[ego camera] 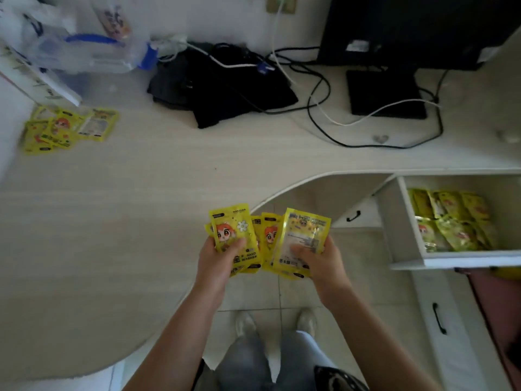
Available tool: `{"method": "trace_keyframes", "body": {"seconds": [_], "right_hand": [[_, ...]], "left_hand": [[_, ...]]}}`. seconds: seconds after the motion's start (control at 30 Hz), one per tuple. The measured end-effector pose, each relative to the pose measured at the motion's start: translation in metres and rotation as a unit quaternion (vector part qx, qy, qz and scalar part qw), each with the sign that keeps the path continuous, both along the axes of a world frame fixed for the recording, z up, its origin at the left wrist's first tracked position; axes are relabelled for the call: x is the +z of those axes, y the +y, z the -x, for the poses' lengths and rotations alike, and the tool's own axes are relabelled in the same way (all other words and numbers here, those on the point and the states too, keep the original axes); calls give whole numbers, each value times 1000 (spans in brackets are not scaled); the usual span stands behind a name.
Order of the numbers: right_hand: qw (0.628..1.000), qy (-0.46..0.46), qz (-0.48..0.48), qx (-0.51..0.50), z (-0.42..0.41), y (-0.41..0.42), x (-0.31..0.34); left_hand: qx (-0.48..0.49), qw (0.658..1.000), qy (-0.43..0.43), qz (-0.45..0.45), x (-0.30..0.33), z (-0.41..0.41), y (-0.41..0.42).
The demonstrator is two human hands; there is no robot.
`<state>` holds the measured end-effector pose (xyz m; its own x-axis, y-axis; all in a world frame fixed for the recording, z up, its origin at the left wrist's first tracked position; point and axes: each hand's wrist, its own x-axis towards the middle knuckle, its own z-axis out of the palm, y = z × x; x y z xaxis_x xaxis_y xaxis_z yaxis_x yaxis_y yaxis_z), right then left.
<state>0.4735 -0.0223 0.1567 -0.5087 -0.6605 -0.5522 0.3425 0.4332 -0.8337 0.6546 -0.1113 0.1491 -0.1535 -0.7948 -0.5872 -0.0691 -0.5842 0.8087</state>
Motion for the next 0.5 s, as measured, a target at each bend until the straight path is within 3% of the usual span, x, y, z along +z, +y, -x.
{"method": "trace_keyframes", "body": {"seconds": [0.2, 0.5], "right_hand": [[995, -15, -14, -101, 72, 78, -1], [984, -32, -29, -171, 200, 200, 2]], "left_hand": [[-94, 996, 5, 2, 0, 91, 44], [-141, 990, 4, -8, -7, 234, 148]]}}
